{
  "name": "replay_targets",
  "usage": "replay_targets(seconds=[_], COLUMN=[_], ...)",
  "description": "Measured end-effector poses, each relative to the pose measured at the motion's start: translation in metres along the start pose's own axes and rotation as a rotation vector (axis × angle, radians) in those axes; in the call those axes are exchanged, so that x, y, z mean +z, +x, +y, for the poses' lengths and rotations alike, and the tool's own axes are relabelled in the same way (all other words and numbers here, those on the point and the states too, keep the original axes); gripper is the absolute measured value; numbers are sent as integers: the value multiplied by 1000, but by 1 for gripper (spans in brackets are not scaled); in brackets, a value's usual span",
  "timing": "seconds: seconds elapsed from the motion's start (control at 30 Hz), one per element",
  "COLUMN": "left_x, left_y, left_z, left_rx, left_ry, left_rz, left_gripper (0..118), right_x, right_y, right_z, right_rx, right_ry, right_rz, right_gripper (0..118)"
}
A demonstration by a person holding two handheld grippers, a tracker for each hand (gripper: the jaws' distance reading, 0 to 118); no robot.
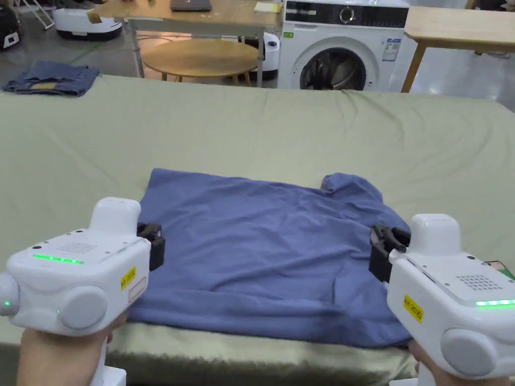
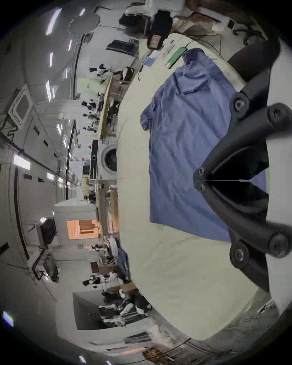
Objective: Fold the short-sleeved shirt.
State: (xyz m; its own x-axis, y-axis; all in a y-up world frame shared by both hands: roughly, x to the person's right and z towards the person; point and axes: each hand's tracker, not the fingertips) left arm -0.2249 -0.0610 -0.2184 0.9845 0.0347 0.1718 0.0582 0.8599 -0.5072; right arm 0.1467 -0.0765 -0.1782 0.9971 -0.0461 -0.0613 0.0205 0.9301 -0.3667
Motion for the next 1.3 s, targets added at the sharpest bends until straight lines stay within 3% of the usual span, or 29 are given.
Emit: replay_targets(seconds=[0.2,0.23,0.27,0.3,0.33,0.37,0.53,0.7,0.73,0.77,0.8,0.87,1.1,1.17,1.2,1.23,1.27,1.3], left_x=[17,21,21,19,16,18,0,-40,-47,-54,-68,-69,-54,-46,-36,-31,-29,-29], left_y=[-95,-107,-119,-127,-134,-136,-117,-107,-104,-101,-112,-107,-106,-104,-88,-79,-76,-73], left_z=[-45,-52,-59,-66,-73,-73,-82,-84,-84,-84,-92,-95,-88,-81,-73,-68,-66,-64], left_rx=[122,127,130,128,118,115,129,33,15,-2,1,3,21,8,-5,-7,-11,-17], left_ry=[-97,-106,-101,-120,-144,-56,-188,-228,-244,-278,-287,-275,-257,-238,-228,-224,-219,-217], left_rz=[122,121,126,137,135,112,107,66,67,50,46,44,58,59,63,56,55,51], left_gripper=[0,11,46,93,118,117,116,104,83,42,42,11,2,2,2,2,2,2], right_x=[11,12,12,13,15,15,17,25,27,29,31,36,46,47,46,43,39,41], right_y=[16,19,22,24,28,30,47,69,72,77,83,90,106,110,112,111,112,110], right_z=[-27,-32,-38,-43,-42,-45,-54,-48,-46,-45,-46,-46,-58,-62,-62,-65,-70,-76], right_rx=[-14,-16,-18,-18,-13,-9,-9,-29,-36,-46,-55,-70,-93,-125,-143,-131,-109,-64], right_ry=[-71,-82,-93,-104,-116,-124,-164,-168,-168,-165,-165,-168,-209,-221,-248,-271,-280,-270], right_rz=[-16,-18,-17,-19,-23,-27,-62,-119,-128,-147,-160,-178,-198,-146,-122,-121,-126,-102], right_gripper=[0,0,0,0,0,0,0,0,0,0,0,0,0,4,26,78,114,118])
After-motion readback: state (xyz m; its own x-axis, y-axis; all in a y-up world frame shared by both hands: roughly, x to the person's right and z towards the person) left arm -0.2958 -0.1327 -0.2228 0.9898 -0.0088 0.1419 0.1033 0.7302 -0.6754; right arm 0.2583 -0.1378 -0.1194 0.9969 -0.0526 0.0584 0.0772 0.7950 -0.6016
